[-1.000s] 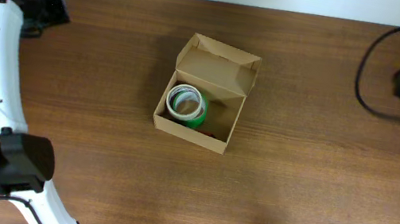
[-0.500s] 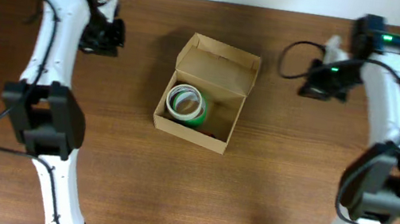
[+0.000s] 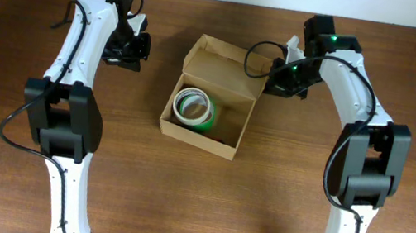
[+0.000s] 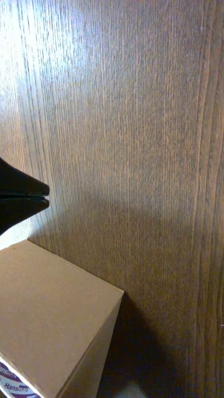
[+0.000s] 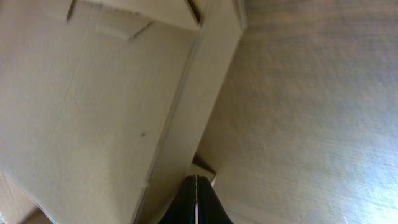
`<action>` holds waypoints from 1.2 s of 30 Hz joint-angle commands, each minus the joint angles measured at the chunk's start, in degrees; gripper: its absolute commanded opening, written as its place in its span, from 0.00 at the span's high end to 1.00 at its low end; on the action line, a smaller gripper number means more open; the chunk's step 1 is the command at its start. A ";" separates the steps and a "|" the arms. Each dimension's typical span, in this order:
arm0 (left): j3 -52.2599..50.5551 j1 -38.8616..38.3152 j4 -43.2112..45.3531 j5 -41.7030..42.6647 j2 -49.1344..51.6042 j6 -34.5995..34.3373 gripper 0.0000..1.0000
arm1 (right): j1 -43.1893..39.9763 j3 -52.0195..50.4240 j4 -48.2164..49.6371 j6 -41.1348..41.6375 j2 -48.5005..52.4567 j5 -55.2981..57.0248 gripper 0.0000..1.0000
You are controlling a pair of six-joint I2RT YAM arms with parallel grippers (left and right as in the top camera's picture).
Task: Pack container
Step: 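Bring both grippers to the box's raised lid flaps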
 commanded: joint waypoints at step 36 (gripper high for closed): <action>-0.20 6.84 9.38 38.36 14.12 4.20 0.99 | -6.47 -0.28 0.81 3.69 3.85 -16.15 0.96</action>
